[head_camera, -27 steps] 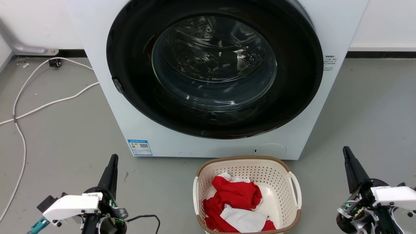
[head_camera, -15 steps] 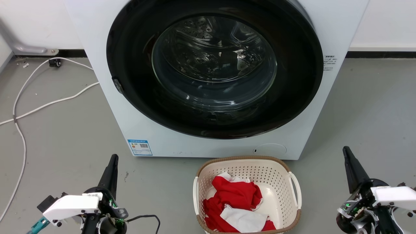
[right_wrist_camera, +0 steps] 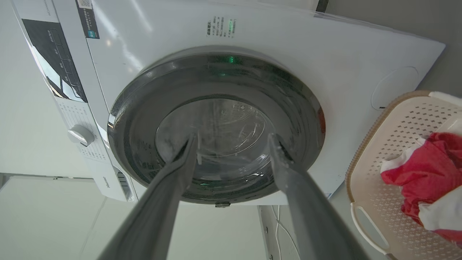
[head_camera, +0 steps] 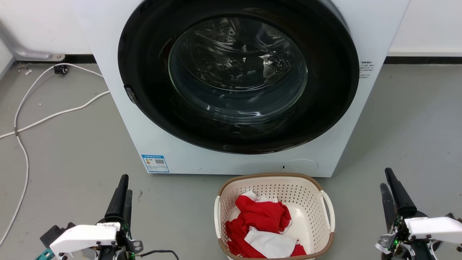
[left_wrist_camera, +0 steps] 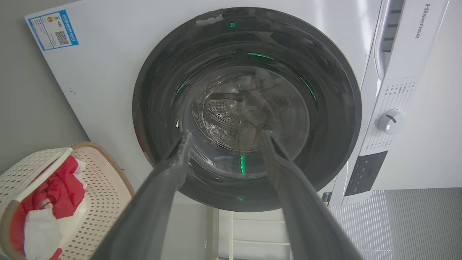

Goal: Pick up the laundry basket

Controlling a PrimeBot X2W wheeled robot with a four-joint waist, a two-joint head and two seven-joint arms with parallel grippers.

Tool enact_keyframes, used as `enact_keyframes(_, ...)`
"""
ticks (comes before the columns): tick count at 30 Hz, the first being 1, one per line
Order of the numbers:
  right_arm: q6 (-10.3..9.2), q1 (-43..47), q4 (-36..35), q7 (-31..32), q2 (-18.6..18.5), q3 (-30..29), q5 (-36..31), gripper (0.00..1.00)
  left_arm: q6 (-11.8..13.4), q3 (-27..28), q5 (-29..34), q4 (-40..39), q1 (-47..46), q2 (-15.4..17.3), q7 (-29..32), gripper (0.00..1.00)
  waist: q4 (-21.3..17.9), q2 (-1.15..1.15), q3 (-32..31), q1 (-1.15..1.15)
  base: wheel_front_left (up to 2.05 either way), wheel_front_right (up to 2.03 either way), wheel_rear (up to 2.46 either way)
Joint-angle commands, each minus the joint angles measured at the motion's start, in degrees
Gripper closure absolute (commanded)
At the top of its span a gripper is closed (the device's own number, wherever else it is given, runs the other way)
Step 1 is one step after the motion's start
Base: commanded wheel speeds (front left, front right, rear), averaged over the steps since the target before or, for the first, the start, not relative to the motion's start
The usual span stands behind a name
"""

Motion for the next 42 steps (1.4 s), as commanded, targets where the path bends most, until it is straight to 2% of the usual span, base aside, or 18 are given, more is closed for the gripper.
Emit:
enact_keyframes(1, 0.01, -0.41, -1.76, -0.57, -0.12, -0.03, -2.6, 0.0, 0.3, -0.06, 2.16, -1.73, -0.83, 0.2, -0.6, 0.0, 0.0, 0.0, 0.03, 0.0, 0.0, 0.0, 0.0)
enact_keyframes(9, 0.01, 0.64, -6.23, -3.36, -0.14, 1.67, -17.18, 0.0, 3.77, -2.33, 14.89, -5.92, -0.29, 0.2, -3.34, 0.0, -0.02, 0.0, 0.22, 0.0, 0.0, 0.0, 0.0)
enact_keyframes(19, 0.01, 1.79, -9.9, -5.62, -0.16, 3.43, -30.86, 0.0, 6.21, -4.73, 25.92, -8.48, 0.32, 0.2, -5.57, 0.0, -0.09, 0.0, 0.33, 0.0, 0.0, 0.0, 0.0)
enact_keyframes(23, 0.01, 2.15, -10.62, -6.24, -0.17, 3.75, -34.38, 0.0, 6.73, -5.34, 29.02, -8.9, 0.49, 0.21, -6.19, 0.0, -0.11, 0.0, 0.32, 0.0, 0.0, 0.0, 0.0)
enact_keyframes(24, 0.01, 2.63, -11.0, -6.83, -0.17, 4.12, -37.64, 0.0, 7.14, -5.99, 32.44, -9.21, 0.7, 0.2, -6.79, 0.0, -0.12, 0.0, 0.29, 0.0, 0.0, 0.0, 0.0)
enact_keyframes(42, 0.01, 4.27, -13.76, -10.19, -0.21, 5.4, -52.25, 0.0, 9.05, -9.44, 48.13, -11.3, 1.81, 0.2, -10.07, 0.0, -0.16, 0.0, 0.1, 0.0, 0.0, 0.0, 0.0)
